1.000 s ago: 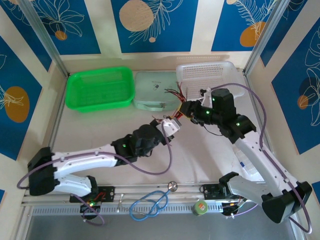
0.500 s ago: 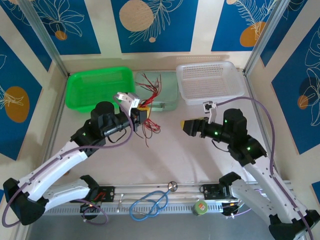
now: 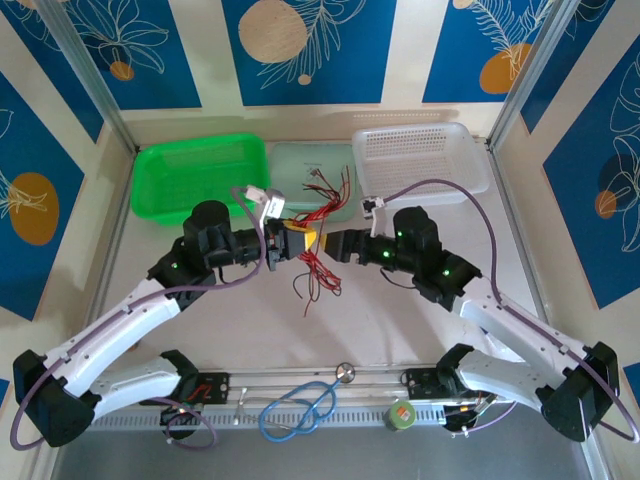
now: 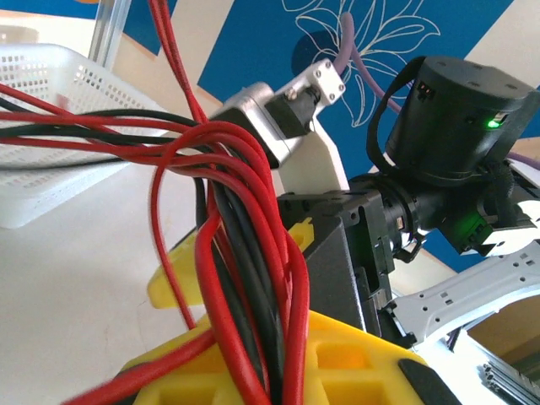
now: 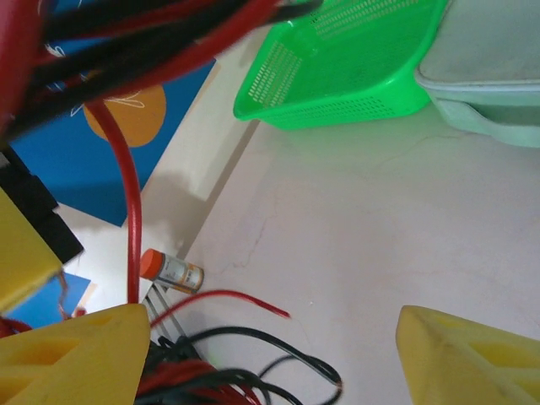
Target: Untangle the cables
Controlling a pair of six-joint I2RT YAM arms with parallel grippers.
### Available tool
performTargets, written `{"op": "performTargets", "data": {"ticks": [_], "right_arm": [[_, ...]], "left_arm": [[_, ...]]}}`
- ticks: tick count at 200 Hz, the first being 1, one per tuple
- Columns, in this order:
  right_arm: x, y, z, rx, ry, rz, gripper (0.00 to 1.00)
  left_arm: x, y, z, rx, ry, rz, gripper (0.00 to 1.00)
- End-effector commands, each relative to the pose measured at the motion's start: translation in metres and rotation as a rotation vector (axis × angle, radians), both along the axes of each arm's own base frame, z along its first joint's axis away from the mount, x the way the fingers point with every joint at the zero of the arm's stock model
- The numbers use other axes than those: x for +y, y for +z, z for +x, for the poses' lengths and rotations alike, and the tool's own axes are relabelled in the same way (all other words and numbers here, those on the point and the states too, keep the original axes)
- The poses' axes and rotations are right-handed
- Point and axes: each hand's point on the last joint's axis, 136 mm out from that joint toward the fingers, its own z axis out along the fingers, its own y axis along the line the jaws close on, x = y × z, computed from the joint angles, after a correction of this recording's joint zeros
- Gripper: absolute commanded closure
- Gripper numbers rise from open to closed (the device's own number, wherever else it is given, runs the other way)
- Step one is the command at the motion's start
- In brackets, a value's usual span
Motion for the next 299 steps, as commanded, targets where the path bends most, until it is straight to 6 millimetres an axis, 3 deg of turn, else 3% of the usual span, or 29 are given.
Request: {"op": "performTargets", "data": {"ticks": [1, 81, 121, 146, 169, 186, 225, 255, 299], "right_arm": [[0.005, 0.030, 0.011, -0.046, -0.059, 0.080, 0.25], [-0.005, 0.036, 0.009, -0.013, -0.111, 0.085, 0.31], [0.021, 0.010, 0.023, 0.085, -0.095, 0.099, 0.36], [0.026, -0.007, 0.029, 0.124, -0.146, 0.051, 0.46], [0.010, -0.016, 0.033, 0.139, -0.252, 0.007, 0.72], [-0.010, -0.026, 0.032, 0.163, -0.351, -0.039, 0.81], [-0.048, -0.071, 0.019, 0.321, -0.520, -0.120, 0.82], [-0.061, -0.108, 0.004, 0.438, -0.563, -0.182, 0.83], [-0.075, -0.133, -0.011, 0.486, -0.585, -0.236, 0.81]], "left_arm": [[0.000, 0.011, -0.002, -0.023, -0.020, -0.048, 1.00], [0.001, 0.007, 0.002, -0.033, -0.004, -0.041, 1.00], [-0.002, 0.013, 0.001, -0.029, -0.015, -0.082, 1.00], [-0.002, 0.016, 0.000, -0.027, -0.020, -0.107, 1.00], [0.000, 0.019, -0.001, -0.034, -0.012, -0.117, 1.00], [0.005, 0.023, 0.000, -0.053, 0.015, -0.117, 1.00], [0.020, 0.034, 0.001, -0.112, 0.095, -0.114, 1.00], [0.028, 0.041, 0.001, -0.142, 0.132, -0.101, 1.00], [0.032, 0.041, 0.001, -0.145, 0.150, -0.090, 1.00]]}}
